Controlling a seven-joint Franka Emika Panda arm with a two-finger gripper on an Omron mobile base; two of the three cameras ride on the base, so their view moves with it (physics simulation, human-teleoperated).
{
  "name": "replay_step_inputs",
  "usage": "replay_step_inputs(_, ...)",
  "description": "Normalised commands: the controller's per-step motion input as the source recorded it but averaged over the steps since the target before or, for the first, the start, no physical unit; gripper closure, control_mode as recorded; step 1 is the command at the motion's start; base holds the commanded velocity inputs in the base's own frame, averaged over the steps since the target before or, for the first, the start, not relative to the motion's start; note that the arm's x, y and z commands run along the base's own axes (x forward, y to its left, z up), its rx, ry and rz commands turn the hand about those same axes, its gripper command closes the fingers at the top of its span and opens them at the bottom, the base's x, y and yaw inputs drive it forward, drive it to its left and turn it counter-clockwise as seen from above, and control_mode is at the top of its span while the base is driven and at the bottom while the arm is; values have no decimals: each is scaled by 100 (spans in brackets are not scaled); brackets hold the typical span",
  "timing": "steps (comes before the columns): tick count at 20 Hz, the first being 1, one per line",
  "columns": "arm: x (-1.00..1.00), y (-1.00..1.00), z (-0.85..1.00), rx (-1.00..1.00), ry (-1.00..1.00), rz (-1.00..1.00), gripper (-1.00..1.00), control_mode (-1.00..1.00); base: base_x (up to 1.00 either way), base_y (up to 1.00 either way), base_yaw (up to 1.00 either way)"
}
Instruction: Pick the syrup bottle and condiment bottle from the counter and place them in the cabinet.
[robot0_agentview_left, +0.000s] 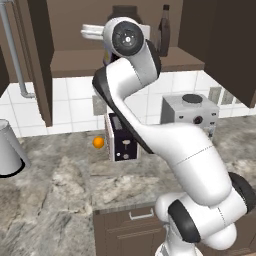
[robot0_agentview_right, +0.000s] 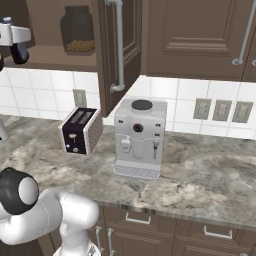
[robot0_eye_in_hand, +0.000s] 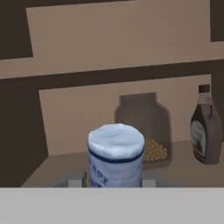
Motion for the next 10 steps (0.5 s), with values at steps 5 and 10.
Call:
replay_step_inputs(5,62,1,0,0,2,-10,100,-100,0,0,0)
replay_step_inputs(10,43,1,0,0,1,-6,100,-100,0,0,0)
